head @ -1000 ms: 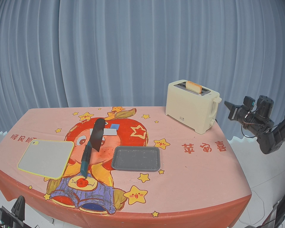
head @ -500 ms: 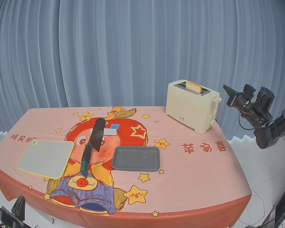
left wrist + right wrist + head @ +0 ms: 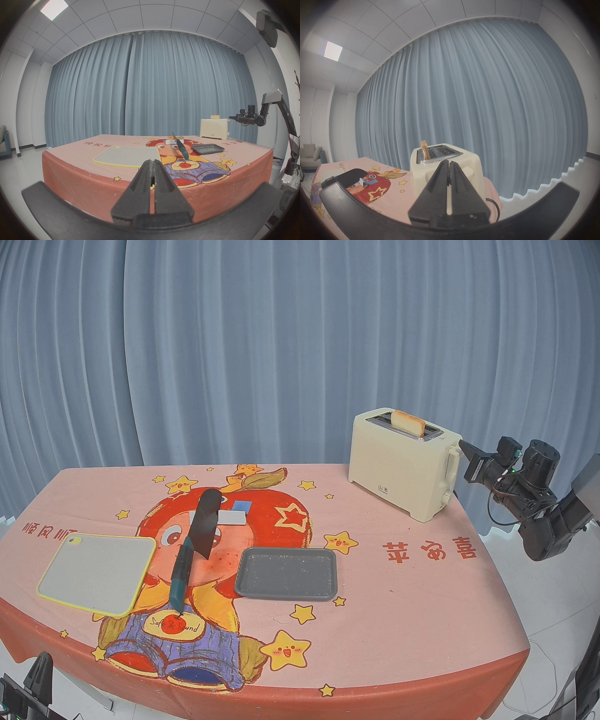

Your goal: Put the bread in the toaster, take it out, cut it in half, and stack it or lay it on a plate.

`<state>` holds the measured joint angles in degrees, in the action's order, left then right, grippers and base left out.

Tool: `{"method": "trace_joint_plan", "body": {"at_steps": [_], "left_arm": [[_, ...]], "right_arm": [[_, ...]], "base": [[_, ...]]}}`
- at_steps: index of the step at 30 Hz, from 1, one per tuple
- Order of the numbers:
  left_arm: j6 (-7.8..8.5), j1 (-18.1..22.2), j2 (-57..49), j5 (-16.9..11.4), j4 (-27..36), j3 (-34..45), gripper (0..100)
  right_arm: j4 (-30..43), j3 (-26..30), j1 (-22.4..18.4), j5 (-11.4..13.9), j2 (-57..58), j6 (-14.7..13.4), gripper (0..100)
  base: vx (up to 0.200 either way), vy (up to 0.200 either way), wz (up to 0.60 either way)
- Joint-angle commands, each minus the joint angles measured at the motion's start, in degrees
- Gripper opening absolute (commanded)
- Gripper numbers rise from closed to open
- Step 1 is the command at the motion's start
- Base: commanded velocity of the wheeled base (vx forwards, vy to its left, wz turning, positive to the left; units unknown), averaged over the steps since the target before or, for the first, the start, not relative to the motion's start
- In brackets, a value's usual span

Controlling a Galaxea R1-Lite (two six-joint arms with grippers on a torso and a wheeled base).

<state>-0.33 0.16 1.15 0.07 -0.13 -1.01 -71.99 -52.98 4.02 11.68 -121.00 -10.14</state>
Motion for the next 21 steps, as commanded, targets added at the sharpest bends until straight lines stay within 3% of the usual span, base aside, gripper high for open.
{"method": "trace_joint_plan", "body": {"at_steps": [1,21], "left_arm": [[-0.02,0.02,0.08,0.01,0.05,1.01,0],[-0.02,0.02,0.08,0.01,-0.04,1.01,0]], "right_arm": [[0.09,0.42,-0.24,0.01,-0.72,0.04,0],[1.76,0.42,-0.42,-0.16,-3.54,0.12,0]], "base": [[0.000,0.000,0.00],[0.000,0.000,0.00]]}}
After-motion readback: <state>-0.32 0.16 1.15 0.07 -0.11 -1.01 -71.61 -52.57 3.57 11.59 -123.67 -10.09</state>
